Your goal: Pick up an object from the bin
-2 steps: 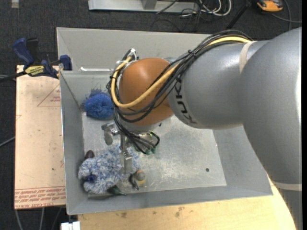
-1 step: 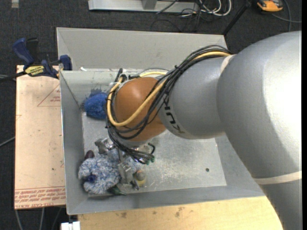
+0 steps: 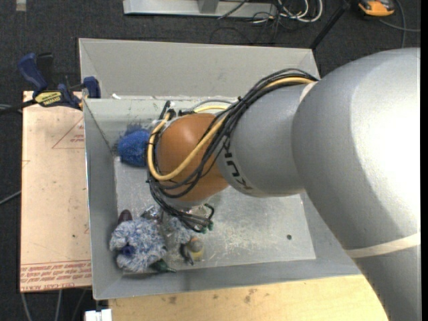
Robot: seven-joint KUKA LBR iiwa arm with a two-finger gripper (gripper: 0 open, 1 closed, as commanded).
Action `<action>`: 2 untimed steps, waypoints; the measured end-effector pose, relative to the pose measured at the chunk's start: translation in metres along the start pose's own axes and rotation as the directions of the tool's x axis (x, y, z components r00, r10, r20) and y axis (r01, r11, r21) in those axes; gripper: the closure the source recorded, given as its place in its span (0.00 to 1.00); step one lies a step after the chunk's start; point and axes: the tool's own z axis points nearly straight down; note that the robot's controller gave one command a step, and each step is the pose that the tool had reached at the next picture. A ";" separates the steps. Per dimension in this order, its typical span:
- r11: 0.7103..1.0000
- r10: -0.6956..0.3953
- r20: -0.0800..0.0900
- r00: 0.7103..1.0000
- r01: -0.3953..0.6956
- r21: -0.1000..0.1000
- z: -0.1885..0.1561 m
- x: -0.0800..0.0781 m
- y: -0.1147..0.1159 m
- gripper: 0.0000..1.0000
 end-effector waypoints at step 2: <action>1.000 0.000 -0.007 1.000 0.000 -0.001 -0.006 0.002 0.000 1.00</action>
Offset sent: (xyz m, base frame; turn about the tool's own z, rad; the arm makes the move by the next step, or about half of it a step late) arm -0.0001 -0.0001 0.1051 0.0000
